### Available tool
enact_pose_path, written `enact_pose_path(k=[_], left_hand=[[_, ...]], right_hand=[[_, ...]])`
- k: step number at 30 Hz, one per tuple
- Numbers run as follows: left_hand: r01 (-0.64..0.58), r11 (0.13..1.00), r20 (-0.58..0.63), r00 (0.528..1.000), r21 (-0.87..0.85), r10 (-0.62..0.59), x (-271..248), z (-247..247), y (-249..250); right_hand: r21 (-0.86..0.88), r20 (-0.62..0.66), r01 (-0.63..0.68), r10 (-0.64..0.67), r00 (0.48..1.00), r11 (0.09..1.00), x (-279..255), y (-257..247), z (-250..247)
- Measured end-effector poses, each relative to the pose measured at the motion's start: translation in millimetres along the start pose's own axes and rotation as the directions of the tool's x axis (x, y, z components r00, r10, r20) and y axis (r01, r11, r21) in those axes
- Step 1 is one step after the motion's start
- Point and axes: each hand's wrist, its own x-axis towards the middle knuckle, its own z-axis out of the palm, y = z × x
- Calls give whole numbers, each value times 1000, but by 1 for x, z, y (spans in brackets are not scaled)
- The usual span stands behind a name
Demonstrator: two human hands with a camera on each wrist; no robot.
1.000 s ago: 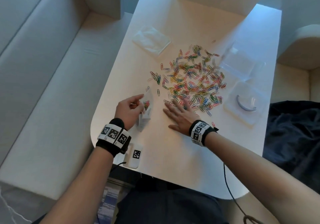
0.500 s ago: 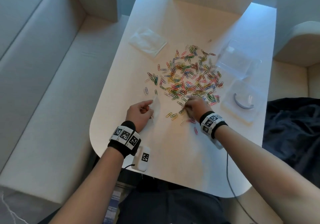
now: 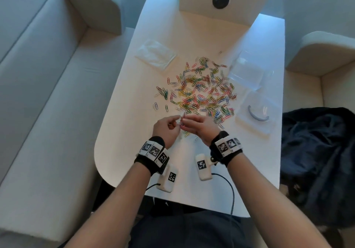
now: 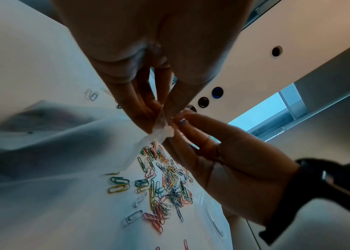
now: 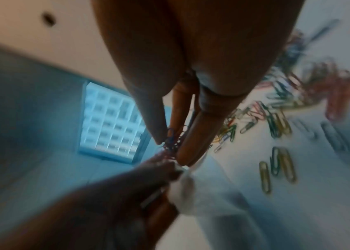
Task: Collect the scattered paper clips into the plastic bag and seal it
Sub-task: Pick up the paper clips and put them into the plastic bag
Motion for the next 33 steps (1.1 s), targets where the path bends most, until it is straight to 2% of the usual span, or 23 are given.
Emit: enact_pose_path(k=[1, 2, 3, 5, 6, 7, 10, 11, 12, 13, 15, 16, 17, 18, 22, 26, 33], left_hand=[[-17, 1000, -2, 1000, 10, 17, 0, 0, 0], [-32, 999, -1, 999, 24, 32, -1, 0, -1], [-44, 998, 1, 999, 39, 44, -1, 0, -1], [-64, 997, 13, 998, 51, 64, -2, 0, -2], [-71, 996, 19, 997, 51, 70, -2, 0, -2], [-72, 996, 23, 997, 48, 71, -2, 0, -2], [-65, 997, 16, 998, 36, 64, 1, -4, -1], [-57, 998, 13, 998, 36, 57, 2, -7, -2], [-48, 998, 13, 999, 33, 48, 3, -10, -2], [-36, 999, 12, 999, 28, 35, 4, -12, -3], [-7, 1000, 6, 1000, 12, 7, 6, -18, -3], [6, 1000, 3, 1000, 5, -6, 7, -21, -4], [21, 1000, -1, 1000, -4, -21, 7, -23, -4], [34, 999, -3, 999, -13, -34, 6, -25, -4], [46, 999, 0, 999, 6, -46, 2, -31, -4], [19, 999, 12, 1000, 51, -20, 3, -37, -4], [33, 999, 2, 999, 34, -33, 6, -38, -6]], right_hand=[[-207, -49, 23, -33, 998, 978, 1, 1, 3], [-432, -93, 35, -84, 992, 901, 2, 1, 5], [-619, -106, 36, -128, 986, 784, 3, 1, 6], [-815, -67, 30, -145, 987, 578, 0, -2, 13], [-853, -51, 36, -151, 987, 521, -2, -3, 16], [-860, -49, 54, -187, 981, 508, -5, -5, 19], [-755, -160, 134, -378, 912, 642, -17, -5, 6], [-762, -215, 114, -415, 884, 638, -21, -3, -6], [-791, -274, 34, -404, 873, 610, -25, 2, -22], [-812, -342, -93, -341, 876, 577, -30, 9, -39], [-759, -484, -354, -110, 868, 546, -40, 28, -66], [-722, -515, -429, -8, 857, 543, -44, 39, -73], [-707, -526, -464, 42, 850, 533, -46, 50, -76], [-716, -535, -471, 28, 844, 516, -44, 61, -76], [-766, -534, -370, -200, 821, 526, -18, 76, -54], [-788, -484, -287, -260, 836, 545, 18, 61, -40], [-915, -275, -114, -393, 878, 386, 43, 46, -26]])
